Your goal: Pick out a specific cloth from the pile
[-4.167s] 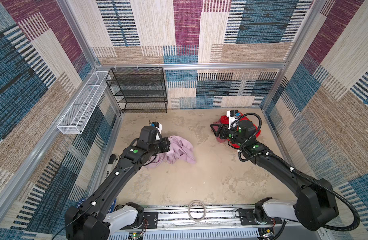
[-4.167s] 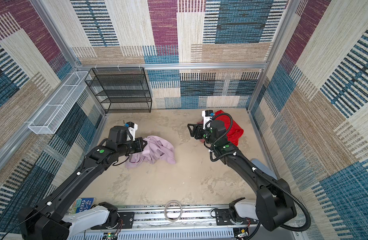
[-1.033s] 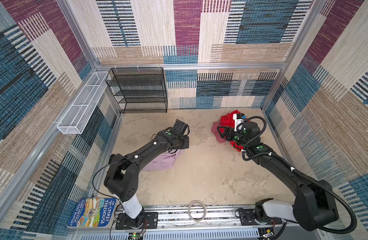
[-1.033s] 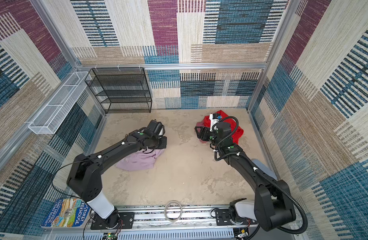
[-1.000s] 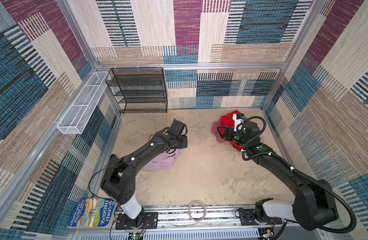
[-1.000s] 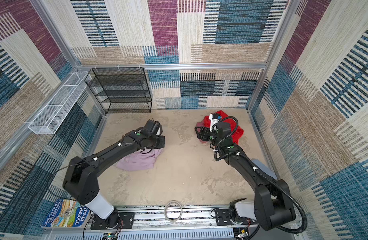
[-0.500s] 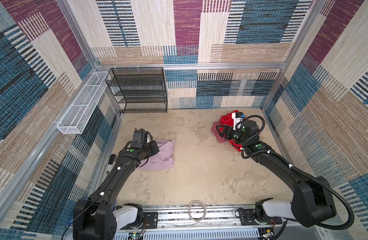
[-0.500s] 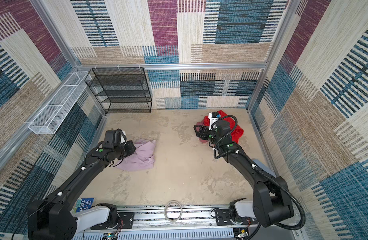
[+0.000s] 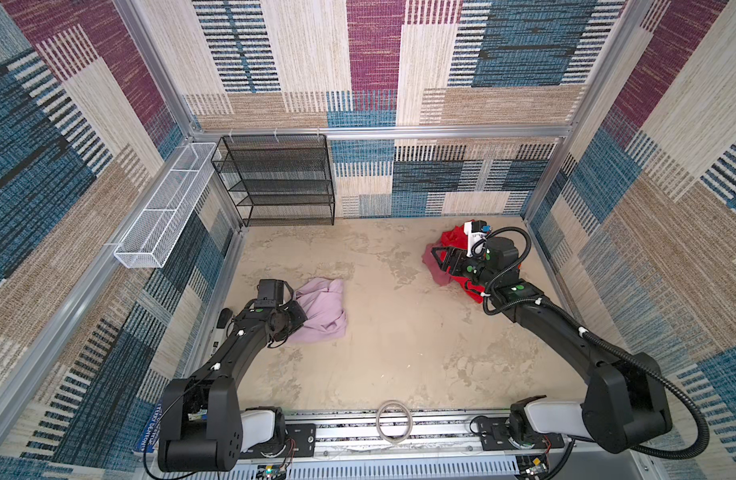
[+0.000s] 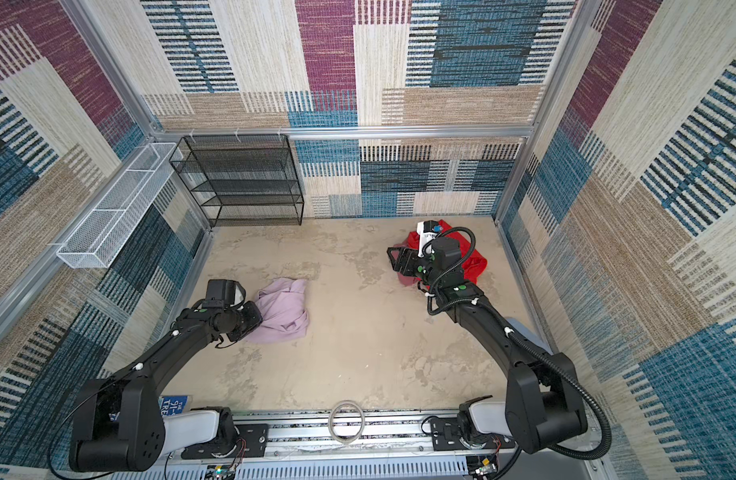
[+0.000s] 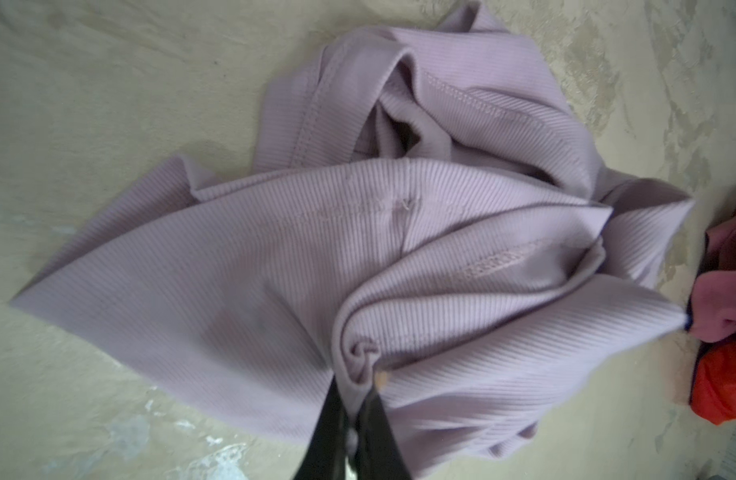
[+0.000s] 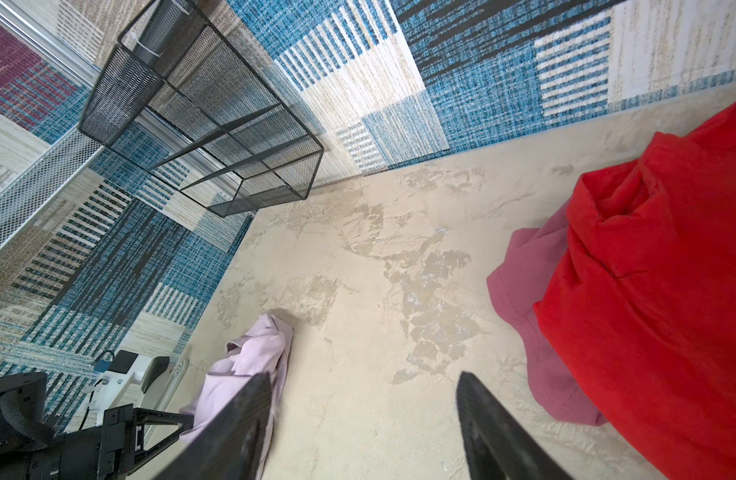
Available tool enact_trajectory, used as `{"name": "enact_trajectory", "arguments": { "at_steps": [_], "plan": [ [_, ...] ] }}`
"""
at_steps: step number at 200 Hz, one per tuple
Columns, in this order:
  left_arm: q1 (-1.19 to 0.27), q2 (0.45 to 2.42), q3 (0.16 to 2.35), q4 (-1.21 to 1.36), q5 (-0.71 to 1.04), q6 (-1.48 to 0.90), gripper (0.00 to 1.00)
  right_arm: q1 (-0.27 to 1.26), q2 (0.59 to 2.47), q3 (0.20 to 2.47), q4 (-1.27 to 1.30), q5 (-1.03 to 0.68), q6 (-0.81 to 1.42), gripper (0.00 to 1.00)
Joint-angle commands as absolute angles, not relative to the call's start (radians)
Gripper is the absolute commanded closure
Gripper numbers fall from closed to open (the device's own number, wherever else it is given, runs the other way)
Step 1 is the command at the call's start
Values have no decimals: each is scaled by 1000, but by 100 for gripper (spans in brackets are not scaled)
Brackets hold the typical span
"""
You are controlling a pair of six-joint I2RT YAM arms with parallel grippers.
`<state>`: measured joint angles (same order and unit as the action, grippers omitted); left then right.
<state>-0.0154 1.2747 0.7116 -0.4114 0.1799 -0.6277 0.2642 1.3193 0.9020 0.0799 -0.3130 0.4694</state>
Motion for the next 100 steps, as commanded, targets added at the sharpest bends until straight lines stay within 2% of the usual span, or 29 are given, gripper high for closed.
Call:
{"name": "enact_trajectory", "arguments": {
  "at_steps": [1,6,14,51,100],
  "plan": [
    [-16,1239,748,-444,195,-624,56,264,1307,902,84,-307,464,27],
    [-17,1221,757,-461,189,-621,48,264,1305,903,83,-306,462,27],
    [-22,1189,772,-488,177,-612,45,265,1302,901,82,-306,462,27],
    [-87,1081,844,-576,130,-559,46,264,1295,889,98,-315,467,27],
    [-264,1103,894,-613,30,-505,49,265,1324,896,112,-336,477,27]
  ]
}}
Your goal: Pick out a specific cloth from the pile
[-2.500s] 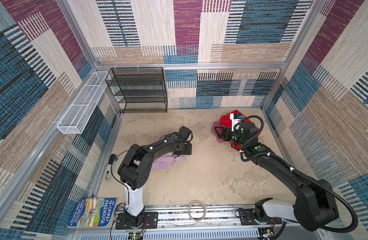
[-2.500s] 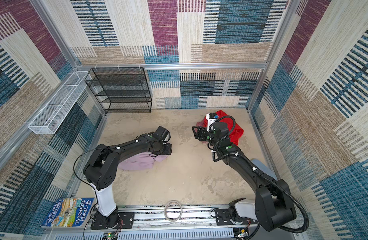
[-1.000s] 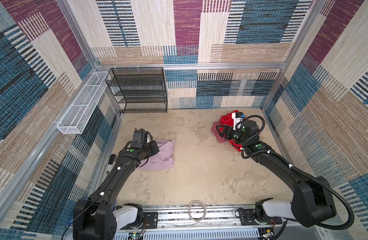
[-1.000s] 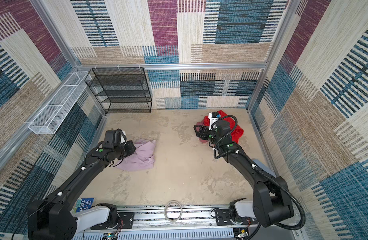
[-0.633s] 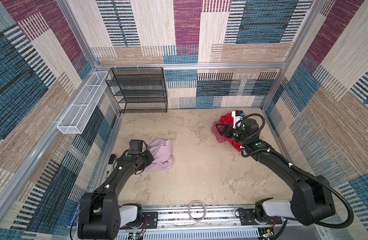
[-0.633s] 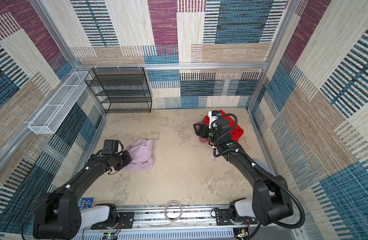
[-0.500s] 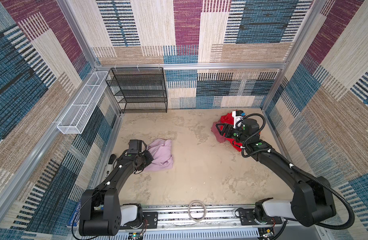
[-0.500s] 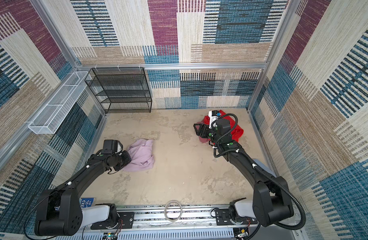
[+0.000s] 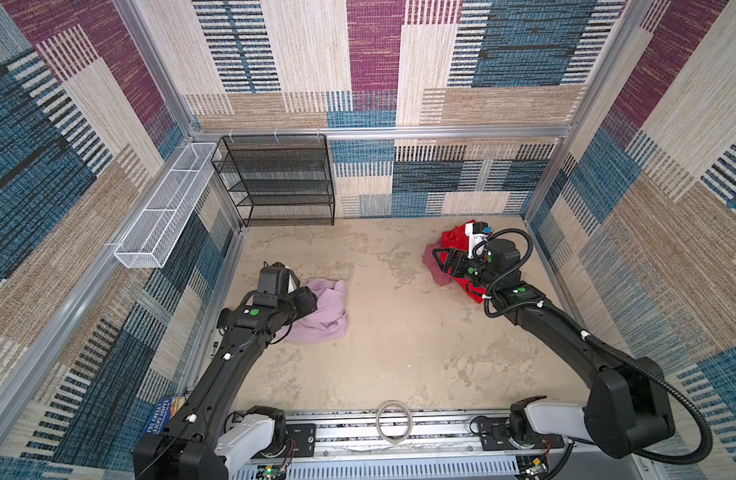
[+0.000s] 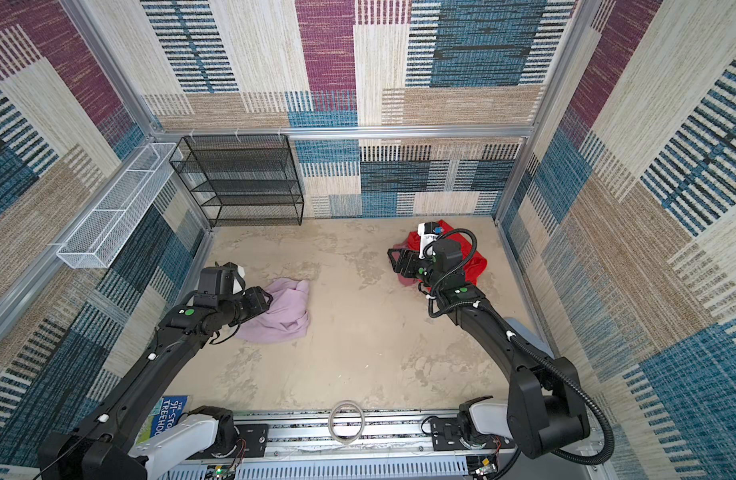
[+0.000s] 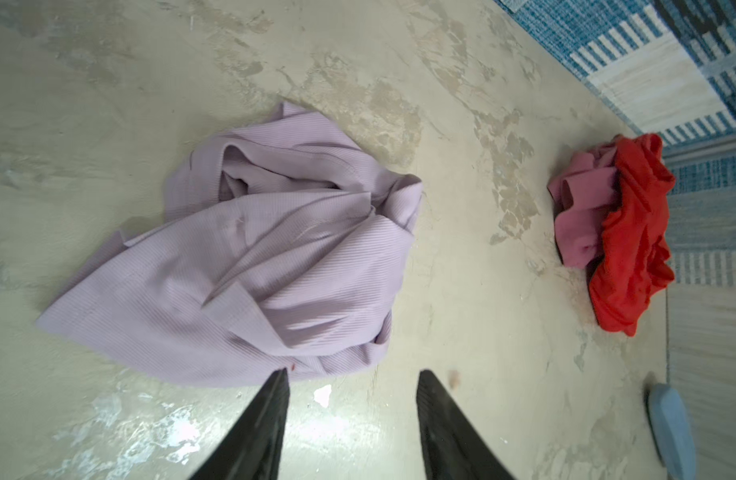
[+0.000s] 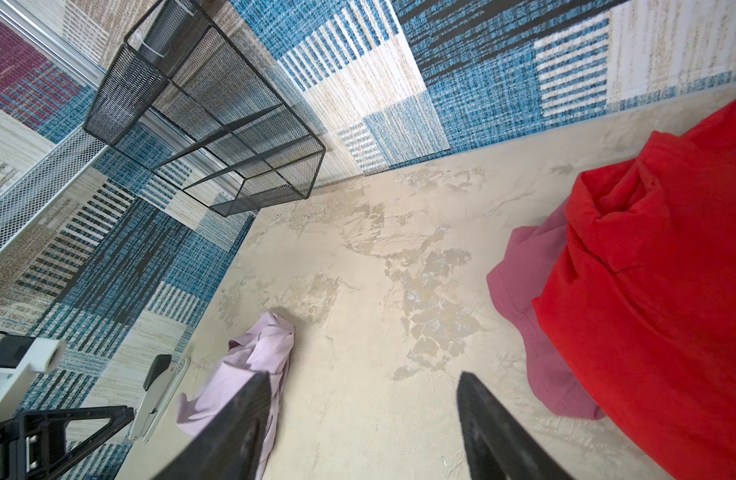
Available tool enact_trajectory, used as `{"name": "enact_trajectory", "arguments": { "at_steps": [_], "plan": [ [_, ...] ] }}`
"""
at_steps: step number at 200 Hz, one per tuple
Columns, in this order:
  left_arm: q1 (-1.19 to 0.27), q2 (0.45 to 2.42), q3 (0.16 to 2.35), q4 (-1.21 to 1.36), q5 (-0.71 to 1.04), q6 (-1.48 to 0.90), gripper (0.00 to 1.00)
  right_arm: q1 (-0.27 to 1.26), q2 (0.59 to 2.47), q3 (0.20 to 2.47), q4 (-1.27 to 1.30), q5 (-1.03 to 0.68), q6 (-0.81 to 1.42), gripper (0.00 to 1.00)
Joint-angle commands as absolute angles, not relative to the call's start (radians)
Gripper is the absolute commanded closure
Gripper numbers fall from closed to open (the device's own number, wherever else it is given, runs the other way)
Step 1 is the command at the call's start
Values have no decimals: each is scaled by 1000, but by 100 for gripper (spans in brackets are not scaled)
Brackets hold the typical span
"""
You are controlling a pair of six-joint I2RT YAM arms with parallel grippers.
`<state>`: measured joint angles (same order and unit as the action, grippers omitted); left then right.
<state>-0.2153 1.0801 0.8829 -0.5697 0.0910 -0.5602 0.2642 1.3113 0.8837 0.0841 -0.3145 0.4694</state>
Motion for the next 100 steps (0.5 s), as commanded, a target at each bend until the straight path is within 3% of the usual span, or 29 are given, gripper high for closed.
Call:
{"name": "enact_trajectory", "arguments": {
  "at_steps": [1,100],
  "plan": [
    [-267,1105,895,-612,29,-505,49,264,1324,897,112,-338,479,27],
    [-308,1385,852,-379,69,-531,52,265,1284,886,61,-261,489,27]
  ]
}}
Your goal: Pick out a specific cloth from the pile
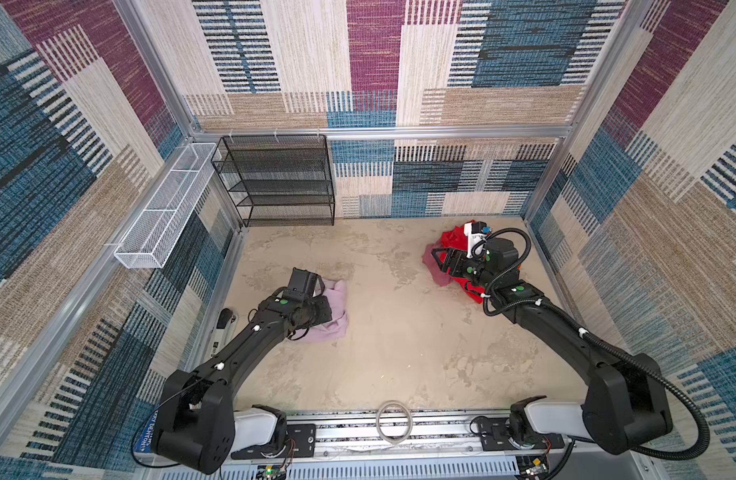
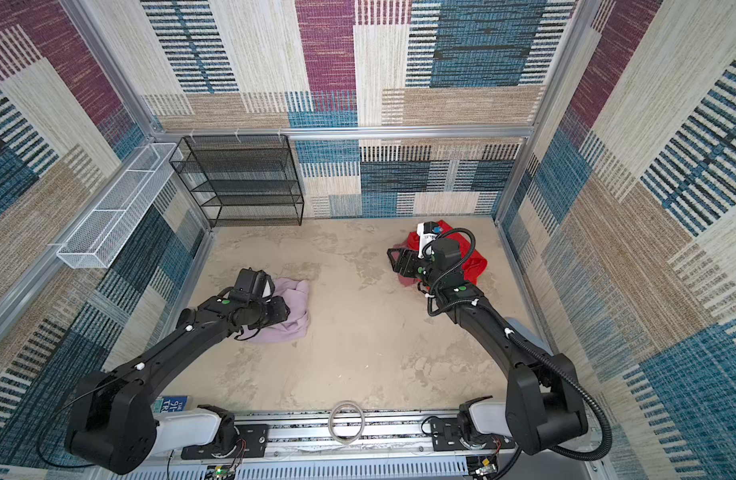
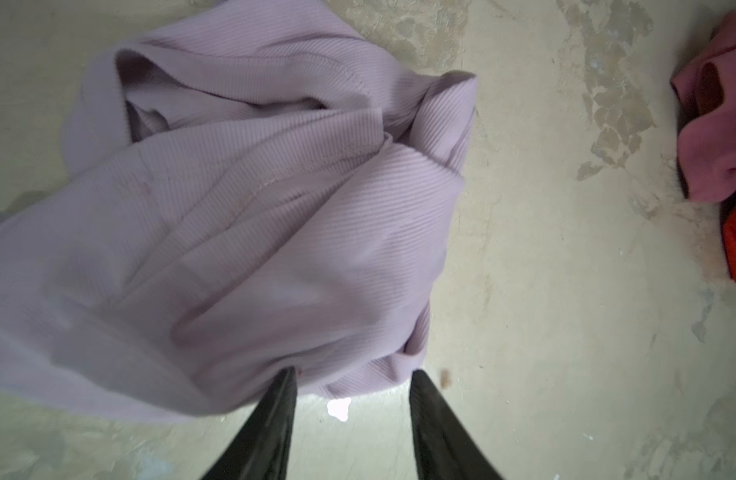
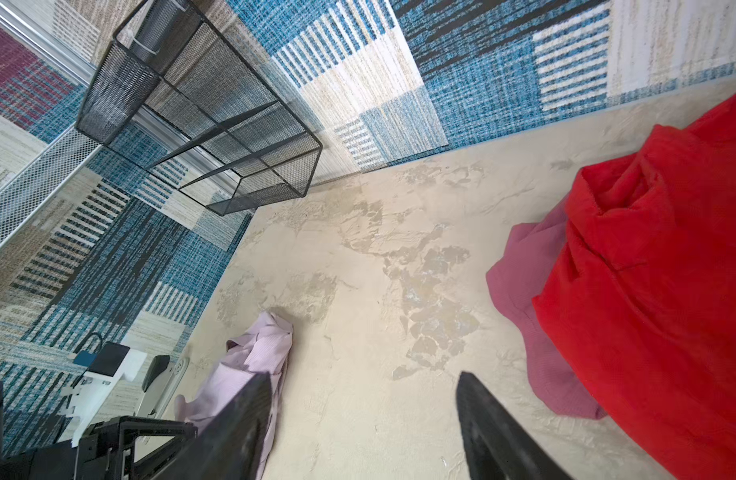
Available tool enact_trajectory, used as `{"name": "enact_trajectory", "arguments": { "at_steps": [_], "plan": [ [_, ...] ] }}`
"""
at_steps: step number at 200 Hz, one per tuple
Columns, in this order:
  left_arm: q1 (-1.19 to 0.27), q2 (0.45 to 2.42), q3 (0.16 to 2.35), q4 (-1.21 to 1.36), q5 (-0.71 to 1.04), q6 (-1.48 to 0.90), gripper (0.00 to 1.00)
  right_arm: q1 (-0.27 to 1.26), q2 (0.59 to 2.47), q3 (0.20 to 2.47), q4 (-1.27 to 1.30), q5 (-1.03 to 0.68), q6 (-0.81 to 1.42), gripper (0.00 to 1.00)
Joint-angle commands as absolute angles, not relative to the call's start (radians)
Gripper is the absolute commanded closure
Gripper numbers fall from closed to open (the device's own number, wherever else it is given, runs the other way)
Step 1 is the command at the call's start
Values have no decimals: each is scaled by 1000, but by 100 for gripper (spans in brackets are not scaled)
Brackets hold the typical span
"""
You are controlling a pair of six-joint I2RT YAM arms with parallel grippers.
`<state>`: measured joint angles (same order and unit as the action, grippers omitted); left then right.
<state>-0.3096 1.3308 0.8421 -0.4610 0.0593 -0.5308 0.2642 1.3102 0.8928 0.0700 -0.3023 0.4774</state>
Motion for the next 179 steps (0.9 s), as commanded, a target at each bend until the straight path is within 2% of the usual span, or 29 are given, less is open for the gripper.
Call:
{"name": "enact_trajectory", "arguments": {
  "at_steps": [1,39,82,179],
  "plan": [
    [-308,1389,853,-380,69,-531,53,265,1282,885,60,-259,490,27],
    [-286,1534,918,-392,79,-532,55,265,1237,860,46,-227,499,27],
    [-185,1648,960,-321,150,-551,56,265,1225,863,32,-204,495,27],
    [5,1839,1204,-342,136,-512,56,265,1260,870,101,-236,515,27]
  ]
}}
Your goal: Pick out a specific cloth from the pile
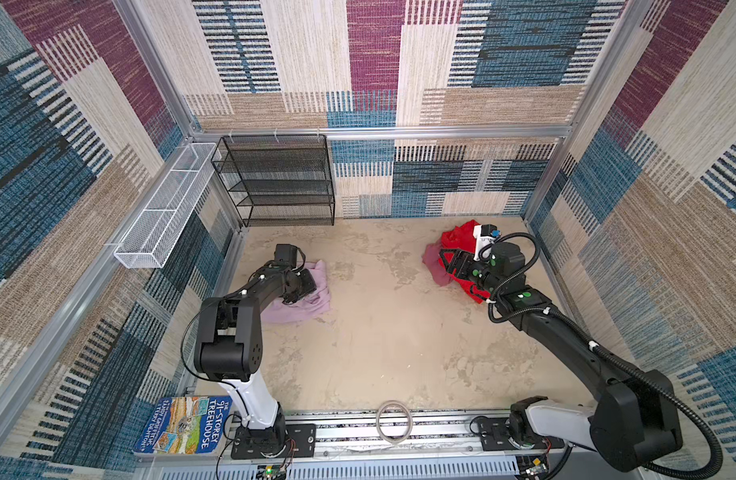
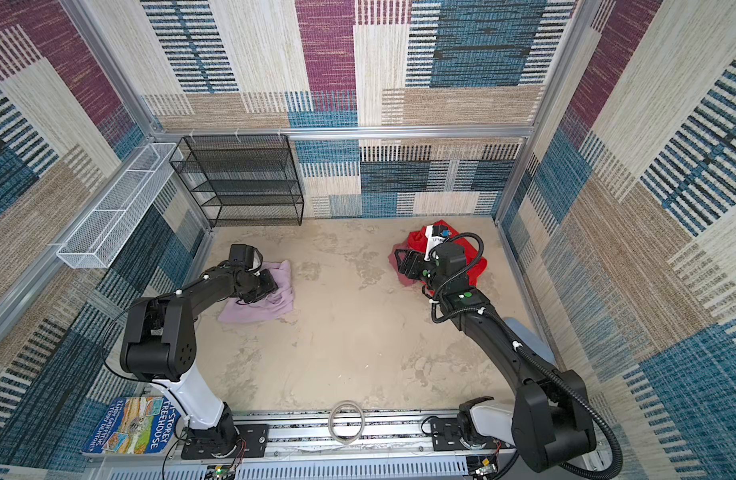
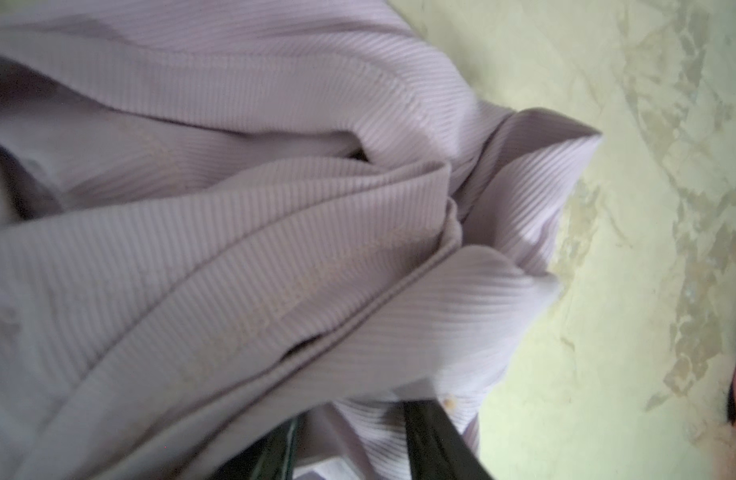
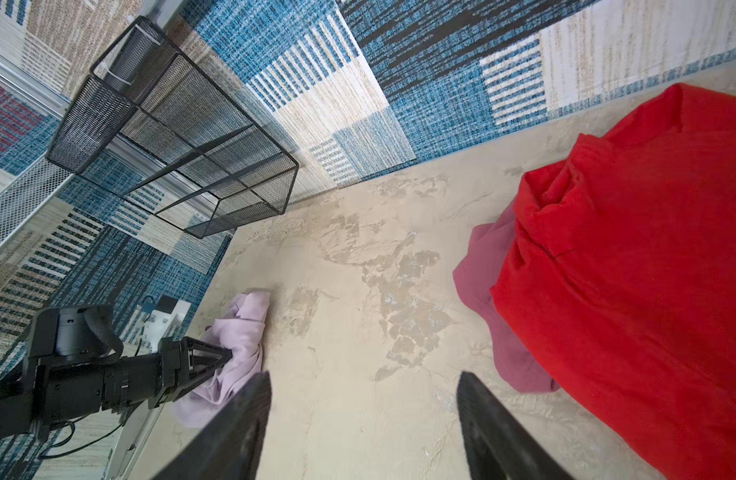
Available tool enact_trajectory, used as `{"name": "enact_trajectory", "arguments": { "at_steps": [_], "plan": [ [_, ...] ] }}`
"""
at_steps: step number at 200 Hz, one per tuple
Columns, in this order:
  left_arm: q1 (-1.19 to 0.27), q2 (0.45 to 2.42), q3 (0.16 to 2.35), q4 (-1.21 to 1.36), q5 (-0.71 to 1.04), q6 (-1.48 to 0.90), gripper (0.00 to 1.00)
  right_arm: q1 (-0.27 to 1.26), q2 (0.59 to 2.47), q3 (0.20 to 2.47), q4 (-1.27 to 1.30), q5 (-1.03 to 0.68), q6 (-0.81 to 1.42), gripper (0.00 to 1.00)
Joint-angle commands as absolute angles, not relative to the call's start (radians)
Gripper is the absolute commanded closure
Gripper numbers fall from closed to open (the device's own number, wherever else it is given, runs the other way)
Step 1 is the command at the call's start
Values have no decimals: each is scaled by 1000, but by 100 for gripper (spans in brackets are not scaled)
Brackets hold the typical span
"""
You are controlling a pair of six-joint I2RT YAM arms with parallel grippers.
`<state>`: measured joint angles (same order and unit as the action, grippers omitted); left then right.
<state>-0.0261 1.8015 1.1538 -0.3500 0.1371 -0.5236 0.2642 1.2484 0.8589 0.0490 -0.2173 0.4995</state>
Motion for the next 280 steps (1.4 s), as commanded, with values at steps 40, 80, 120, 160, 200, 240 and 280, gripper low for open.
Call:
{"name": "enact_trajectory", "arguments": {
  "at_steps": [40,80,120,160,200,240,280],
  "plan": [
    [65,1926,1335,-359,154,-495,56,264,1288,901,85,-235,493,27],
    [103,2042,1503,-404,165,-468,56,264,1305,925,74,-220,477,26],
    [113,2065,1576,-397,158,-460,56,264,1322,949,62,-212,463,26],
    [96,1935,1513,-370,192,-460,55,263,1320,954,60,-206,455,26],
    [22,1707,1330,-302,179,-442,53,261,1254,936,45,-131,388,24],
    [-102,1481,1154,-282,80,-373,45,228,1174,848,73,-21,263,18],
    [-132,1315,989,-283,-51,-327,25,172,1079,693,158,128,136,7]
  ]
}}
